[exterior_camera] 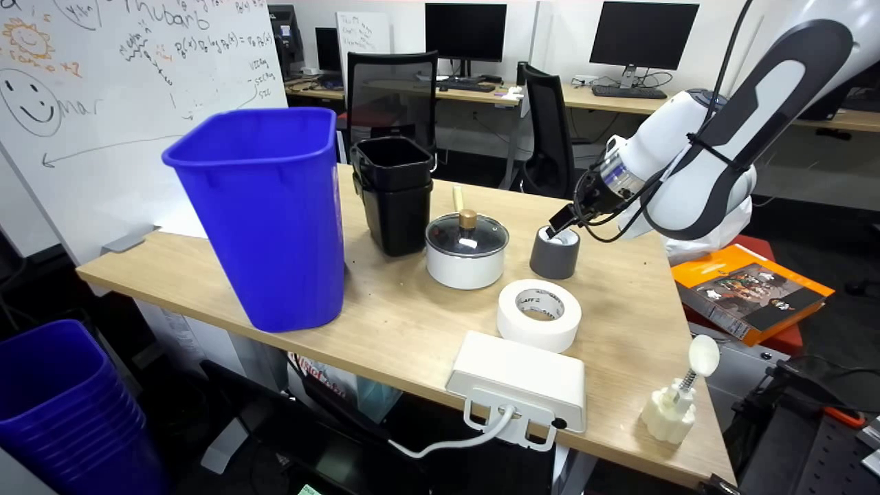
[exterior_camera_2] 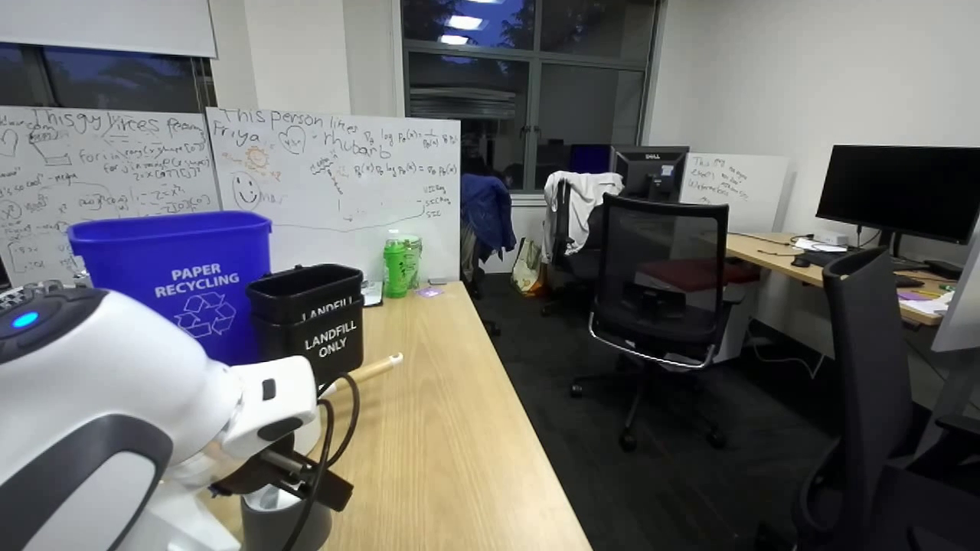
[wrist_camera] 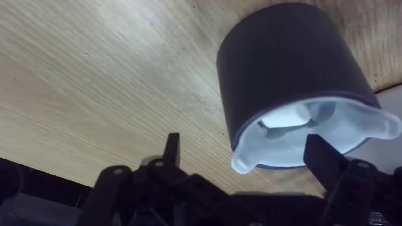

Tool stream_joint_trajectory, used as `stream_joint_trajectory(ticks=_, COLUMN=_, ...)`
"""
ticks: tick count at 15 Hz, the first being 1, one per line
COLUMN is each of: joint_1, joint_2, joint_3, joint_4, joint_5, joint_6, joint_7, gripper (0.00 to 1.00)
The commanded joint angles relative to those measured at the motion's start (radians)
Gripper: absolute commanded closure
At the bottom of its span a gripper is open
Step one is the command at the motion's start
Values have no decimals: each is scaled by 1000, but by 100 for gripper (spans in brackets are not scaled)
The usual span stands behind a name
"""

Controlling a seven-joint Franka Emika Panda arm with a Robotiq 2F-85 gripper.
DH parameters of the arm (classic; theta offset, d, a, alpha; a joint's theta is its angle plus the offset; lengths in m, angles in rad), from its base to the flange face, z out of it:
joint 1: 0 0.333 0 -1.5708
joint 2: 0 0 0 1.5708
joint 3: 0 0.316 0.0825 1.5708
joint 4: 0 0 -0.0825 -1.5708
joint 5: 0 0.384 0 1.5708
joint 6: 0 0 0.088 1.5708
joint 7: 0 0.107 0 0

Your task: Remove the white object from the grey masking tape.

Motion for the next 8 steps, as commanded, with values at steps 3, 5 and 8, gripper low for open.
stream_joint_trajectory(ticks=3, joint_1=-27, joint_2=31, joint_3=42, joint_4=53, joint_5=23, joint_6=13, joint_7=-27, gripper=15)
stream_joint_trajectory(ticks=5, joint_1=-34, joint_2=34, joint_3=49, joint_4=81, joint_5=22, joint_6=12, joint_7=-25, gripper=40)
stream_joint_trajectory(ticks=8, joint_1=-44, joint_2=33, joint_3=54, joint_4=89, joint_5=13, joint_6=12, joint_7=-29, gripper=53)
